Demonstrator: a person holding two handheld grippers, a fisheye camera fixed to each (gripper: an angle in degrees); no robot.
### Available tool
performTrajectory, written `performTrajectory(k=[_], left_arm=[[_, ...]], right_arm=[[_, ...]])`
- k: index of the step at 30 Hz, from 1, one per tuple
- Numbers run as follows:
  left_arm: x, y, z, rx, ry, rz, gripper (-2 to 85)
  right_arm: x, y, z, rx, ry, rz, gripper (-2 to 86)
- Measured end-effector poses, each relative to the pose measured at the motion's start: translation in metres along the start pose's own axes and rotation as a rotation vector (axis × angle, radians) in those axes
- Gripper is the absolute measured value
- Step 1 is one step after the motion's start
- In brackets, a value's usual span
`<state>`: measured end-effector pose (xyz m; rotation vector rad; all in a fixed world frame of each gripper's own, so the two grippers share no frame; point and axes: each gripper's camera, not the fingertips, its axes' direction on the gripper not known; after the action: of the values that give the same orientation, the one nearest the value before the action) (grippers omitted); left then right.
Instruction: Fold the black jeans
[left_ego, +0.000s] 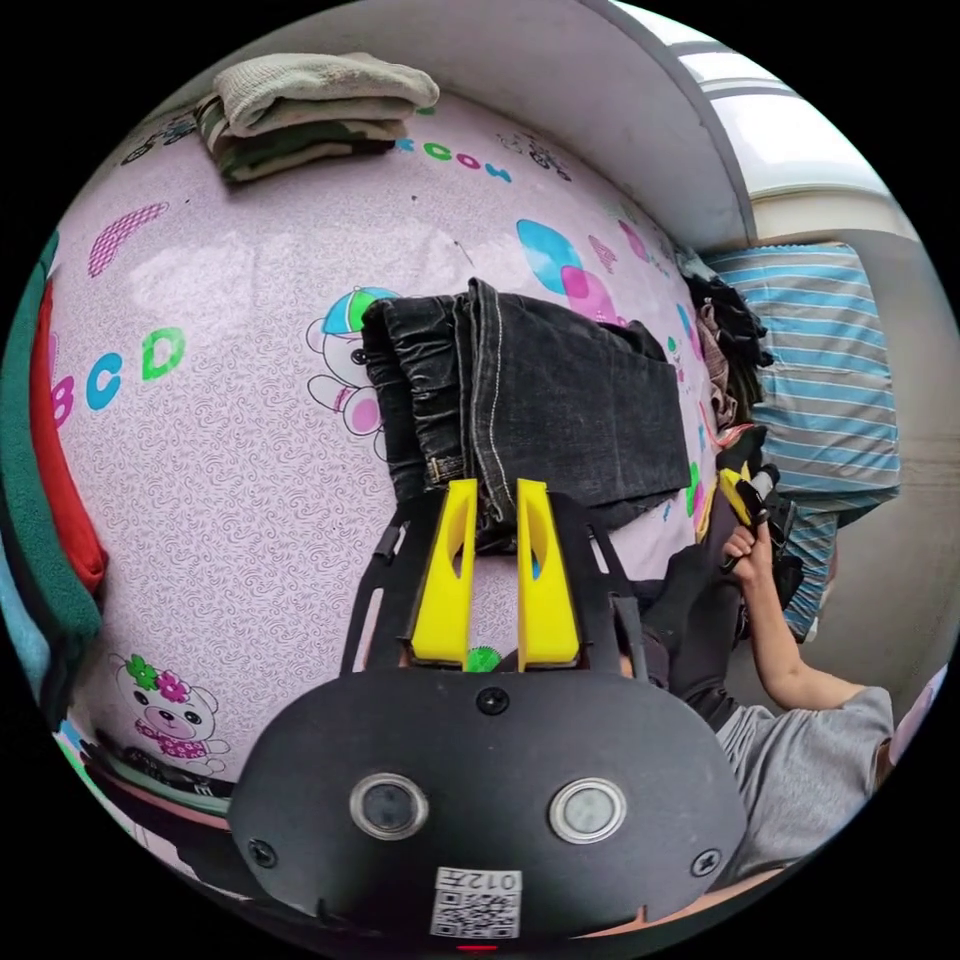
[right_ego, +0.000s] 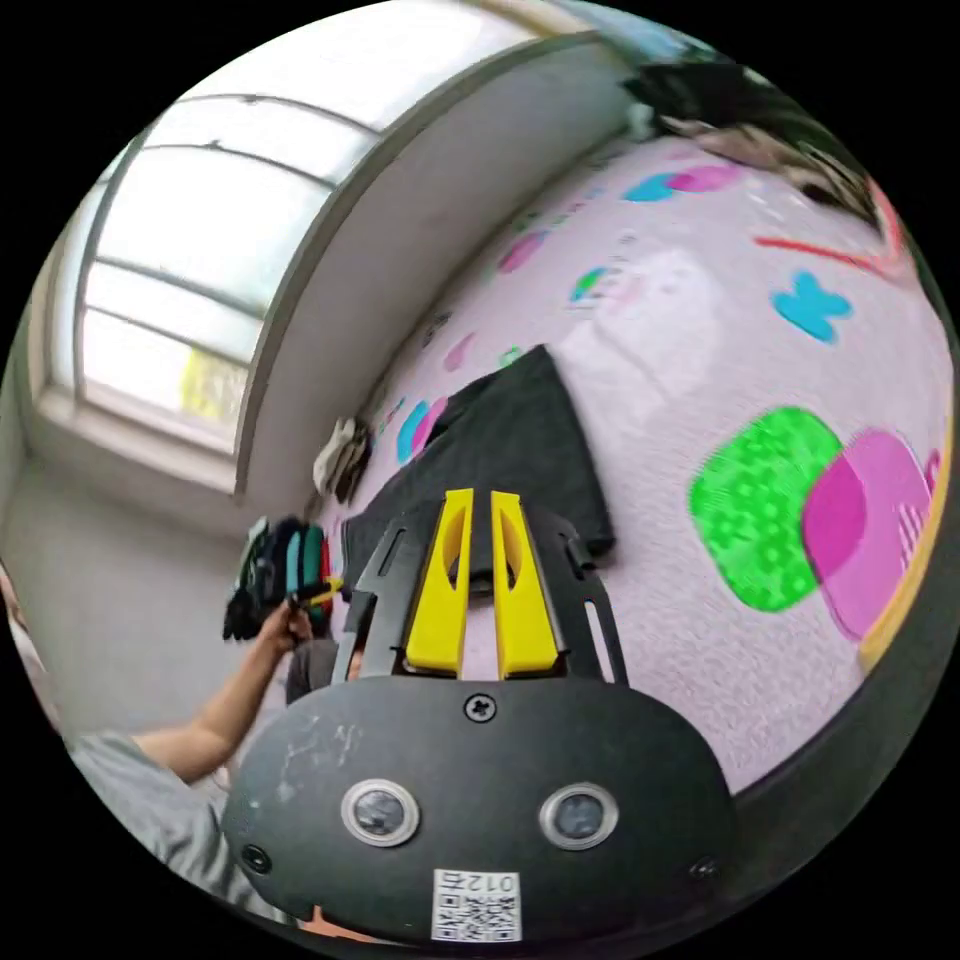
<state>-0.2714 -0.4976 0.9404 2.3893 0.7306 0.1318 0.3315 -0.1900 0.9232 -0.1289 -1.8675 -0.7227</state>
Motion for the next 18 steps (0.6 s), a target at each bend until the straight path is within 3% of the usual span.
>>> performTrajectory(k=[2, 5, 18], left_arm=[[-0.003, -0.003, -0.006, -0.012, 0.006, -0.01, 4.1], [-0.005, -0.007, -0.019, -0.016, 0.001, -0.021, 3.0], [-0.001, -0.01, -0.066, -0.026, -0.001, -0.028, 2.9]], right_arm=[[0.057, -0.011, -0.022, 0.02, 0.025, 0.146, 6.4], [0.103, -0.026, -0.022, -0.08, 0.019, 0.194, 8.6], [0.159, -0.078, -0.008, -0.253, 0.061, 0.131, 5.5]])
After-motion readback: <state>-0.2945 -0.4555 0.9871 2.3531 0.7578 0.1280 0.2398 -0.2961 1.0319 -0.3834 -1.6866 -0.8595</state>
